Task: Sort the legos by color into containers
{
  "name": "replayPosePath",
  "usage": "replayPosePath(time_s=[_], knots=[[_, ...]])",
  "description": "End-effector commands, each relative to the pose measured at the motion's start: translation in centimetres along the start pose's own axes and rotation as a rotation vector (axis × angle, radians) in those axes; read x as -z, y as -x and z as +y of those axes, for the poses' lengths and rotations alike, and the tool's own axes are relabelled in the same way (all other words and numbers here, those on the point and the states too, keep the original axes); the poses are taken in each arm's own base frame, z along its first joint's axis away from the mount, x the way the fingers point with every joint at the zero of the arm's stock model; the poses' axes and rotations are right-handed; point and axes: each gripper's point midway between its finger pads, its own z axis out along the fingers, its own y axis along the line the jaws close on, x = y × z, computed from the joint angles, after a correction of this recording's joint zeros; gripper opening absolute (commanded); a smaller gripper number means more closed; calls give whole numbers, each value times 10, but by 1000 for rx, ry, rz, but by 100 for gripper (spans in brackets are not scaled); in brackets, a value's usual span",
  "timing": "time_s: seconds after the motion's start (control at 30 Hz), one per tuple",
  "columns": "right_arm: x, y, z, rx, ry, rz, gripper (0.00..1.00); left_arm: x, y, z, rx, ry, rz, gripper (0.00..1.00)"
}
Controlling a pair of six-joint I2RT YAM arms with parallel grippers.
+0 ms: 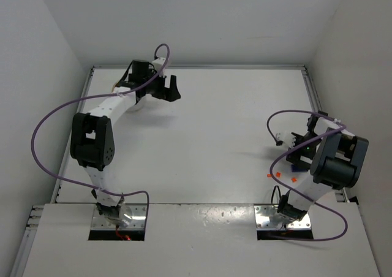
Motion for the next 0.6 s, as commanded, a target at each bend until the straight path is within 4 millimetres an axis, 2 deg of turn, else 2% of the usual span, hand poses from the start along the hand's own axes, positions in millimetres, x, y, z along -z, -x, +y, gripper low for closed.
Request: replayPosePath(time_s=[0.0,0.07,0.17,0.37,0.47,0.57], knots=[[1,7,3,81,-35,-38,87,20,36,-2,-4,29,-72,100],[-4,10,12,92,-23,-38,87,20,36,-3,13,29,-73,100],[-9,7,6,95,-57,-23,87,24,42,-6,10,43,-88,100],[-15,4,-10,87,-68,-13,87,25,39,-1,-18,68,-78,100],[-21,4,-14,85,-50,-15,87,26,42,-5,-26,69,-84,100],[-25,6,-9,91,-11,-18,84,28,39,-4,-33,80,-75,100]])
